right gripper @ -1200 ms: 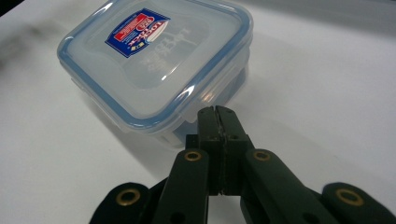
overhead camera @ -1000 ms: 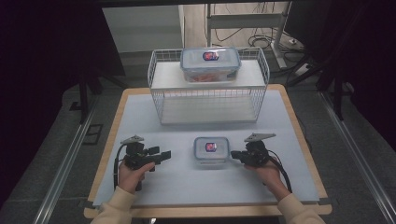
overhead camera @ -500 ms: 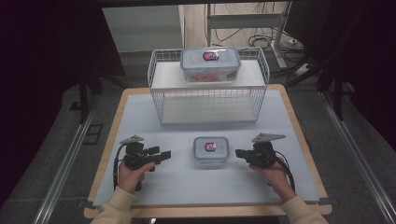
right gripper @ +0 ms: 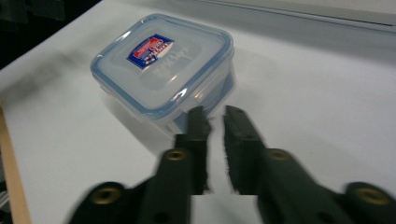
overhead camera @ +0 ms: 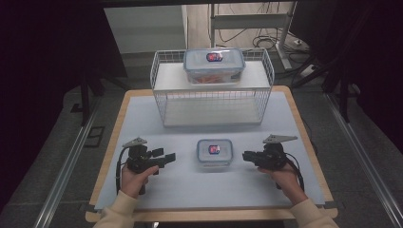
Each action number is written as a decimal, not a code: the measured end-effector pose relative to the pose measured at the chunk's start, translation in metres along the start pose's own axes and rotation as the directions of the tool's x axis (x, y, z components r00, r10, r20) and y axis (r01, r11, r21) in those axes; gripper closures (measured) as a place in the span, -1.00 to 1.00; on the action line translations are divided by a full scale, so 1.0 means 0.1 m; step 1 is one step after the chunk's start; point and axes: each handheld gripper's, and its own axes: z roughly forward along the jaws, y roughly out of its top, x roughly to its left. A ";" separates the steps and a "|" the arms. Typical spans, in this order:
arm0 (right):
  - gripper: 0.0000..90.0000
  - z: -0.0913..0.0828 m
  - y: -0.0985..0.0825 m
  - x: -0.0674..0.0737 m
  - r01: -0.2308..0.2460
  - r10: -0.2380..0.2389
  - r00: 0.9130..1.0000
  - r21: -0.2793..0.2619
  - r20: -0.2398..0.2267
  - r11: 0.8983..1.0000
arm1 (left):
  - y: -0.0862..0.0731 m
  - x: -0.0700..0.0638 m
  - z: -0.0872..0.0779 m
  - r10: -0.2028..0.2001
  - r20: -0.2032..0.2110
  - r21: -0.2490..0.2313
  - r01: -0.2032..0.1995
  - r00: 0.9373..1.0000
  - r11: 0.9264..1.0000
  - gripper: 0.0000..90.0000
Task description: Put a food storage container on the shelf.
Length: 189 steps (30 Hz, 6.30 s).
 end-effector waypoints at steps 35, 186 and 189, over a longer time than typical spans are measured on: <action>-0.46 0.45 0.23 -0.09 -0.264 0.269 0.956 0.056 -0.120 0.963 | 0.22 -0.19 1.01 -0.184 0.155 0.182 0.155 0.971 0.971 -0.51; 0.16 -0.44 2.12 0.12 -0.040 0.012 0.992 -0.232 -0.122 0.972 | 2.09 -0.72 0.38 0.175 0.192 -0.112 -0.155 0.966 0.981 0.13; 0.15 -0.45 2.20 0.09 -0.041 0.013 0.993 -0.233 -0.120 0.972 | 2.17 -0.72 0.39 0.176 0.191 -0.110 -0.158 0.966 0.981 0.13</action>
